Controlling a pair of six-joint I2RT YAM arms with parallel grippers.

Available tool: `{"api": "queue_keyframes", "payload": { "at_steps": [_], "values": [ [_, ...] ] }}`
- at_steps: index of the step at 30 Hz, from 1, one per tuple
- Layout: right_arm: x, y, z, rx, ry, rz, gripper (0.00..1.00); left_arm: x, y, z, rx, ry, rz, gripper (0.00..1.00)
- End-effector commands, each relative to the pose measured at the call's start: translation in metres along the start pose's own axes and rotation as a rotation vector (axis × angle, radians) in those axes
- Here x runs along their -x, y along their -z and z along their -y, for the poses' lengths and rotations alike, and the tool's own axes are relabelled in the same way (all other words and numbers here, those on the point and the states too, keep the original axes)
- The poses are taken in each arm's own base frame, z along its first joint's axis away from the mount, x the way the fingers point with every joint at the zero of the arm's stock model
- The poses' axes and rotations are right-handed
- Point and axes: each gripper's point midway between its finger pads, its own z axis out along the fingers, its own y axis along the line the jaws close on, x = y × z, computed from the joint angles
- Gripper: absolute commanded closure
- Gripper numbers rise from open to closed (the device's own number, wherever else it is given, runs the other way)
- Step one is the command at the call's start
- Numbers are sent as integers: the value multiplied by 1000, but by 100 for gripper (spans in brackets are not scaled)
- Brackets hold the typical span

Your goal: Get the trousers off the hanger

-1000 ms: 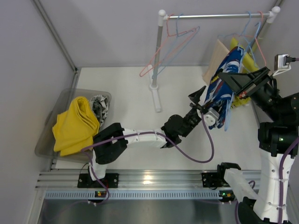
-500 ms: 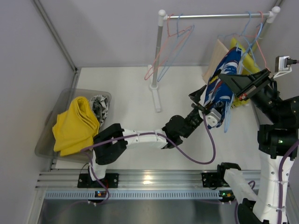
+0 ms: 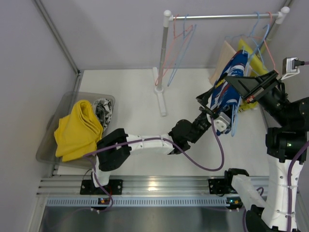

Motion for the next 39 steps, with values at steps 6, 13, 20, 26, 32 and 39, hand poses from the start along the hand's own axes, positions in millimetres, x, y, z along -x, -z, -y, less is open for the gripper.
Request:
{"api": "queue_keyframes", "payload": {
  "at_steps": [6,13,20,26,32,39],
  "values": [
    [12,11,-49,153,226,86,100,42,-18,-42,150,63,103,10],
    [11,11,-47,143,229,80,100,45,-15,-53,174,68,117,43],
    [8,8,-30,96,243,59,100,58,-12,-74,206,63,153,80],
    [1,8,10,-18,252,35,100,67,-8,-99,214,99,110,100],
    [-13,9,66,-138,231,16,100,95,-1,-121,184,208,117,100],
    [-29,17,122,-276,230,-19,100,146,-16,-145,129,427,76,100]
  ]
}}
